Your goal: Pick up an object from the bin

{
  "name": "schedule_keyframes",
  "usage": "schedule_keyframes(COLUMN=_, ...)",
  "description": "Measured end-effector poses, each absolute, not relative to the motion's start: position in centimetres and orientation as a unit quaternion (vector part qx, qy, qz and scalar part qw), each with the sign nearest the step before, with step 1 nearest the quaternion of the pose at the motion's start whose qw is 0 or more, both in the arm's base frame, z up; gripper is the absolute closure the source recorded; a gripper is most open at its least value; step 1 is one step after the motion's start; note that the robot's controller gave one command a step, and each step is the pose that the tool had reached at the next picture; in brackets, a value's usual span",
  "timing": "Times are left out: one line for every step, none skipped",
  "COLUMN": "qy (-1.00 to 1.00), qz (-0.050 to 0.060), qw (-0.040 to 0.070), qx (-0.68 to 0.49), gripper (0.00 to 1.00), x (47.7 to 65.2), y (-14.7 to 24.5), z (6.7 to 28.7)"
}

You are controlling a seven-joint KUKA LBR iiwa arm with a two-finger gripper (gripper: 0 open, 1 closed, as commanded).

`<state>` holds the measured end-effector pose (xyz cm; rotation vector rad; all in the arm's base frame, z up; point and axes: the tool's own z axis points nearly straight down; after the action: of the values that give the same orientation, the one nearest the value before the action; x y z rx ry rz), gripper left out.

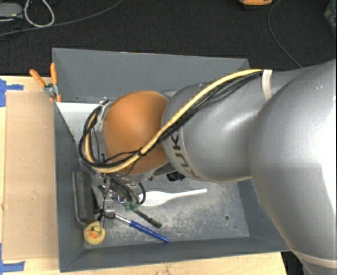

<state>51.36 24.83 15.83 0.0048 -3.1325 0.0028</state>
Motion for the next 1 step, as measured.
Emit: schedule_keyframes(qy=-1.0, qz=0.0, qw=0.001, qx=-0.001, gripper=0.0, x=51.59, y=24.68, z=16.29)
